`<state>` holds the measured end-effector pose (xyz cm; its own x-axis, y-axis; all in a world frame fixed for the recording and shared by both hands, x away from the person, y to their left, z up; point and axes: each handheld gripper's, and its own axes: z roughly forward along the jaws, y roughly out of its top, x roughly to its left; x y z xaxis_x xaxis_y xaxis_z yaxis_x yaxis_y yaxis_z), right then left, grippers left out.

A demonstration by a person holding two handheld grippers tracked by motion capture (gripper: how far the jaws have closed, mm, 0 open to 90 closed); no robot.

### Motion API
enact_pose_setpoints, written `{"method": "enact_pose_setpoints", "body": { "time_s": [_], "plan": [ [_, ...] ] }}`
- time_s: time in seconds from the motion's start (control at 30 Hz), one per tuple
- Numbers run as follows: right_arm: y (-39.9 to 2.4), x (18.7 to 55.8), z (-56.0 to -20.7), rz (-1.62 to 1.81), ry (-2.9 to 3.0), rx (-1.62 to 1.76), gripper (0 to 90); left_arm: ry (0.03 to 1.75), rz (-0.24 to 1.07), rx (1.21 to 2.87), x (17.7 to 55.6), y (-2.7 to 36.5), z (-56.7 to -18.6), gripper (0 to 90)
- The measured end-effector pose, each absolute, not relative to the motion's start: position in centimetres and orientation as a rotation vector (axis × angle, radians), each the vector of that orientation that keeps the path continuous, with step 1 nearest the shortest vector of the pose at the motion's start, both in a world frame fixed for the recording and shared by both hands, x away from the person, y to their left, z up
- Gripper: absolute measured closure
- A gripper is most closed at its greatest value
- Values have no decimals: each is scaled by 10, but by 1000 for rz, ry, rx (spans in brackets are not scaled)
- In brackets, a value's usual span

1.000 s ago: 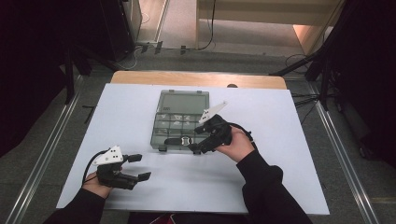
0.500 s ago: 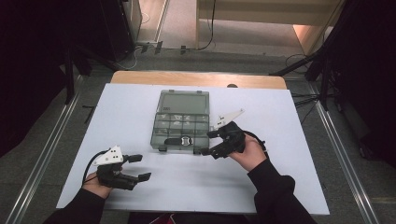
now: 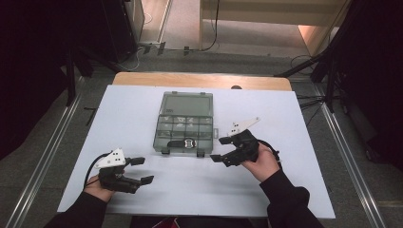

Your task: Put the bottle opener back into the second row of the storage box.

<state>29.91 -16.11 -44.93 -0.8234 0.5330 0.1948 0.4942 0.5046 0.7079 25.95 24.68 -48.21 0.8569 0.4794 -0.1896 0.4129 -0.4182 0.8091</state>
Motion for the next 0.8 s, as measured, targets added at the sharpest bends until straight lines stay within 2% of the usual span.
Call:
{"method": "enact_pose_setpoints", "body": {
  "time_s": [0.8],
  "plan": [
    [-205, 264, -468, 1240, 2631, 1061, 266, 652, 93, 2061, 259, 247, -481, 210]
  ]
}}
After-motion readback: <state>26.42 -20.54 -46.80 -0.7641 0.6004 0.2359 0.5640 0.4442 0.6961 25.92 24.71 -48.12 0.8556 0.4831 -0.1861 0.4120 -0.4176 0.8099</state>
